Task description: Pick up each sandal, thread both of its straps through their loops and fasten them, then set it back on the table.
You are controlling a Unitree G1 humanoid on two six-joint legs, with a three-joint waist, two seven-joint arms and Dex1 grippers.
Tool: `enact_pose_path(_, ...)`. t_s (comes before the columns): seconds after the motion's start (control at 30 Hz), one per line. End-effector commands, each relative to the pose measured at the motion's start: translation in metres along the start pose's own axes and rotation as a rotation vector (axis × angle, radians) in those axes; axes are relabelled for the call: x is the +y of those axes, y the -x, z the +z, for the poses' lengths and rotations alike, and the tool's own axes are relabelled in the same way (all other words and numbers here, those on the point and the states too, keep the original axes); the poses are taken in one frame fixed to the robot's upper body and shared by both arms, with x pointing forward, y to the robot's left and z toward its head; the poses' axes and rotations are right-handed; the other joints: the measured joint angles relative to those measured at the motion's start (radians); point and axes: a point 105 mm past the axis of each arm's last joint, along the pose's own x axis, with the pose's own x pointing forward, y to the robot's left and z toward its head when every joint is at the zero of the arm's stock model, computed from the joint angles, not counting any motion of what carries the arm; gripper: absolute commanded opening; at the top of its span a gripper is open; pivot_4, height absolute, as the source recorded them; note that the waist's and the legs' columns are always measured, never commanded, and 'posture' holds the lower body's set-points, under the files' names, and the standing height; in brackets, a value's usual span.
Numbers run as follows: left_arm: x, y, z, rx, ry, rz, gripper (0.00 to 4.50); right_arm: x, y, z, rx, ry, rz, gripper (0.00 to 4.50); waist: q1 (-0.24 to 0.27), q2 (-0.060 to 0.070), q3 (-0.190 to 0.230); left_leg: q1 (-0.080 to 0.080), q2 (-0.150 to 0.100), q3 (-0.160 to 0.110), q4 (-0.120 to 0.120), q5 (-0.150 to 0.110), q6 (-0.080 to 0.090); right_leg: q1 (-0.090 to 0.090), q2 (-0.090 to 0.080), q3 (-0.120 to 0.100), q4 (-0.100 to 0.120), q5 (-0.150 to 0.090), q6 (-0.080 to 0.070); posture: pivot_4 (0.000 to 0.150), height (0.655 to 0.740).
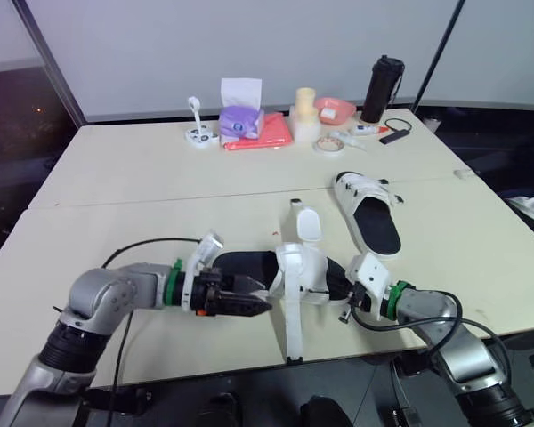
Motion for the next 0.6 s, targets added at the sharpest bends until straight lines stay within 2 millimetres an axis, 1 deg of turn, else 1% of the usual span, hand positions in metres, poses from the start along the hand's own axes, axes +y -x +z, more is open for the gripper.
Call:
enact_pose_path(0.03, 0.000, -0.011, -0.004, -0.018, -0.010, 0.051, 4.44, 0.024, -0.001, -0.018, 0.068, -0.050, 0.087, 0.00, 0.003, 0.000, 0.000, 0.000, 0.000, 0.000, 0.000, 0.000, 0.000, 0.000, 0.000, 0.000, -0.001, 0.000, 0.000, 0.150, 0.7400)
enact_pose_path(0.2, 0.003, -0.026, -0.020, 0.003, 0.030, 0.072, 4.44, 0.029, 0.003, -0.018, 0.074, -0.064, 0.089, 0.00, 0.019, 0.000, 0.000, 0.000, -0.001, 0.001, -0.002, 0.000, 0.000, -0.001, 0.000, 0.000, -0.001, -0.001, -0.002, 0.150, 0.7400)
enact_pose_path(0.3, -0.001, -0.034, -0.024, 0.002, 0.053, 0.047, 4.44, 0.031, 0.005, -0.018, 0.079, -0.072, 0.088, 0.00, 0.020, 0.000, 0.000, 0.000, 0.000, 0.001, -0.001, 0.000, 0.000, -0.001, -0.001, 0.000, -0.001, -0.002, -0.005, 0.150, 0.7400)
enact_pose_path(0.47, -0.008, -0.046, -0.028, 0.007, 0.070, 0.005, 4.44, 0.032, 0.007, -0.017, 0.085, -0.073, 0.086, 0.00, 0.020, 0.000, 0.000, 0.000, 0.000, 0.002, -0.001, 0.000, 0.000, 0.000, -0.001, 0.000, -0.002, -0.003, -0.005, 0.150, 0.7400)
enact_pose_path(0.5, -0.010, -0.048, -0.029, 0.012, 0.076, -0.007, 3.92, 0.031, 0.007, -0.017, 0.086, -0.071, 0.083, 0.00, 0.020, 0.000, 0.000, 0.000, -0.001, 0.002, -0.001, 0.000, 0.000, 0.000, -0.001, 0.000, -0.002, -0.003, -0.005, 0.150, 0.7400)
enact_pose_path(0.53, -0.011, -0.049, -0.029, 0.020, 0.078, -0.019, 3.64, 0.030, 0.007, -0.017, 0.086, -0.068, 0.078, 0.00, 0.020, 0.000, 0.000, 0.000, -0.001, 0.002, -0.001, 0.000, 0.000, 0.000, -0.001, 0.000, -0.002, -0.003, -0.005, 0.150, 0.7400)
enact_pose_path(0.57, -0.012, -0.049, -0.030, 0.028, 0.079, -0.028, 3.21, 0.029, 0.007, -0.016, 0.087, -0.065, 0.075, 0.00, 0.020, 0.000, 0.000, 0.000, -0.001, 0.002, -0.001, 0.000, 0.000, 0.000, -0.001, 0.000, -0.002, -0.003, -0.005, 0.150, 0.7400)
enact_pose_path(0.6, -0.012, -0.049, -0.031, 0.037, 0.083, -0.034, 2.65, 0.027, 0.007, -0.016, 0.085, -0.061, 0.069, 0.00, 0.020, 0.000, 0.000, 0.000, -0.001, 0.002, -0.001, 0.000, 0.000, 0.000, -0.001, 0.000, -0.002, -0.003, -0.005, 0.150, 0.7400)
